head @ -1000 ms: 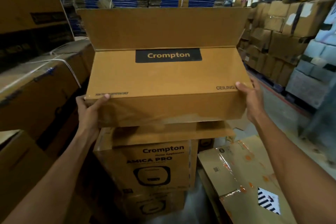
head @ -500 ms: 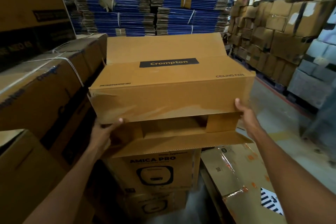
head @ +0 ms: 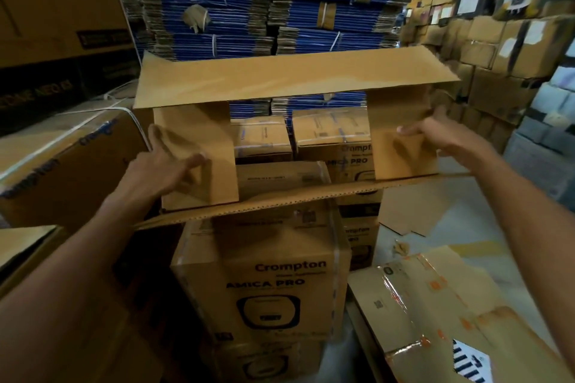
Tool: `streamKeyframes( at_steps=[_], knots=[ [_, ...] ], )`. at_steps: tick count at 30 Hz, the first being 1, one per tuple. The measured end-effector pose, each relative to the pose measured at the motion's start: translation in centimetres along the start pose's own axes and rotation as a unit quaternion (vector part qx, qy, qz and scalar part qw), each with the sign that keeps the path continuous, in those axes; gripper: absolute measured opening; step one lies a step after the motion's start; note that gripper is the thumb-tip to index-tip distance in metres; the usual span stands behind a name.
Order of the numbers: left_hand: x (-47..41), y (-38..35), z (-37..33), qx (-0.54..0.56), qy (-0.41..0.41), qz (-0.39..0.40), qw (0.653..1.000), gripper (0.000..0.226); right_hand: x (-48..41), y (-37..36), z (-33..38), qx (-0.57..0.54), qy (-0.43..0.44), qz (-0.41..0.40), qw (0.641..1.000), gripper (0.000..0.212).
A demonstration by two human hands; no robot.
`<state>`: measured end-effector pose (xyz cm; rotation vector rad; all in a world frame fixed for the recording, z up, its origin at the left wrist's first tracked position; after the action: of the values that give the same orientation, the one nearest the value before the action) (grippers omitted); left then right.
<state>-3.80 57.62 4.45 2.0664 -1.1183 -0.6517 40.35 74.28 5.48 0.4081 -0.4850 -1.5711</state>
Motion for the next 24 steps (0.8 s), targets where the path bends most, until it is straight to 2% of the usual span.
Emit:
streamKeyframes(
  at_steps=[1,4,5,8,12,15,18,20,22,24],
  knots=[
    [-0.3,0.2,-0.2,-0.031,0.017,0.025,0.999,0.073,-0.3,0.2,0.8,0.03,-0.005,0.026,0.999,0.076],
    [-0.5,-0.9,0.6,-0.091,0.039,0.082,0.992,0.106,-0.2,-1.1,0.7,0.136,-0.022,0.092,0.986,0.092],
    [-0.4,-1.4,0.7,-0.107,0.037,0.095,0.989,0.109,-0.3,-2.1,0.4,0.187,-0.016,0.12,0.975,0.09],
    [-0.6,-3.1,1.6,-0.147,0.041,0.117,0.981,0.105,1.2,-6.1,0.4,0.317,0.097,0.195,0.923,0.077],
    [-0.7,-3.9,1.5,-0.177,0.035,0.114,0.977,0.11,6.8,-10.9,2.3,0.333,0.223,0.231,0.887,0.104],
    [-0.7,-4.2,1.3,-0.215,0.033,0.125,0.968,0.096,9.8,-13.4,2.5,0.335,0.298,0.258,0.856,0.1],
    [-0.7,-4.2,1.3,-0.193,0.06,0.08,0.976,0.109,11.4,-14.2,2.2,0.347,0.313,0.283,0.837,0.085],
    [-0.3,-4.3,0.3,-0.259,0.008,0.03,0.965,0.093,12.3,-14.5,1.8,0.379,0.325,0.286,0.817,0.073],
    [0.0,-4.6,-1.2,-0.323,-0.057,-0.003,0.945,0.073,12.8,-14.9,1.2,0.427,0.343,0.254,0.797,0.058],
    [0.3,-4.8,-2.9,-0.359,-0.12,-0.038,0.925,0.045,13.0,-15.3,0.7,0.426,0.346,0.235,0.802,0.049]
  ],
)
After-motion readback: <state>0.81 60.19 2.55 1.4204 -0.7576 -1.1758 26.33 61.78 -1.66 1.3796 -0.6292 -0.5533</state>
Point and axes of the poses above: each hand's wrist, its own x-axis away from the middle knuckle, its own y-axis out of the back of the hand, z = x × y, the point moved 4 cm from there along -x, towards the middle knuckle, and after that the axes turned 3 degrees about -y, right-handed, at the moved point
